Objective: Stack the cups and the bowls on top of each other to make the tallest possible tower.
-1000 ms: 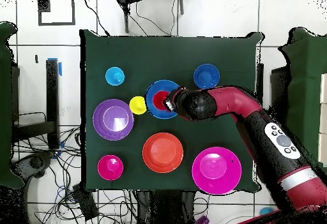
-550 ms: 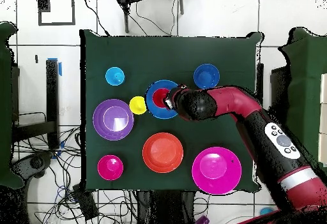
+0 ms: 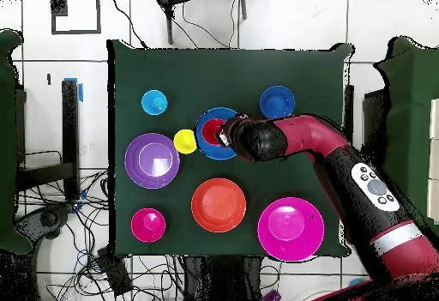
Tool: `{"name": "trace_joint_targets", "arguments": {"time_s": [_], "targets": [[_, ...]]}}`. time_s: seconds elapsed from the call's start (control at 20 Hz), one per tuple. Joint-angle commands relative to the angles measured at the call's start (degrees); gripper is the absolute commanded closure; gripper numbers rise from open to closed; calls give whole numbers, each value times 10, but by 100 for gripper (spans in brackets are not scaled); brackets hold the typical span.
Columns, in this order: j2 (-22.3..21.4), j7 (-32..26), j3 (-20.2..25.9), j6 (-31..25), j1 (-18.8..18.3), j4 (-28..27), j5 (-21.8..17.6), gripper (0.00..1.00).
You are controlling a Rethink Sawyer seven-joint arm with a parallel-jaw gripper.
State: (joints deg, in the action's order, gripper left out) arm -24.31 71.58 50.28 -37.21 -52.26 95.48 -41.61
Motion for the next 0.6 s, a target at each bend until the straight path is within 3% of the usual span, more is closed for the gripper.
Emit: {"name": "trace_joint_targets", "arguments": {"time_s": [0.05,0.6], "targets": [[10,-69,-24,-10,28,1,-39,100],[-3,-64,-33,-3,34,4,-53,100]]}}
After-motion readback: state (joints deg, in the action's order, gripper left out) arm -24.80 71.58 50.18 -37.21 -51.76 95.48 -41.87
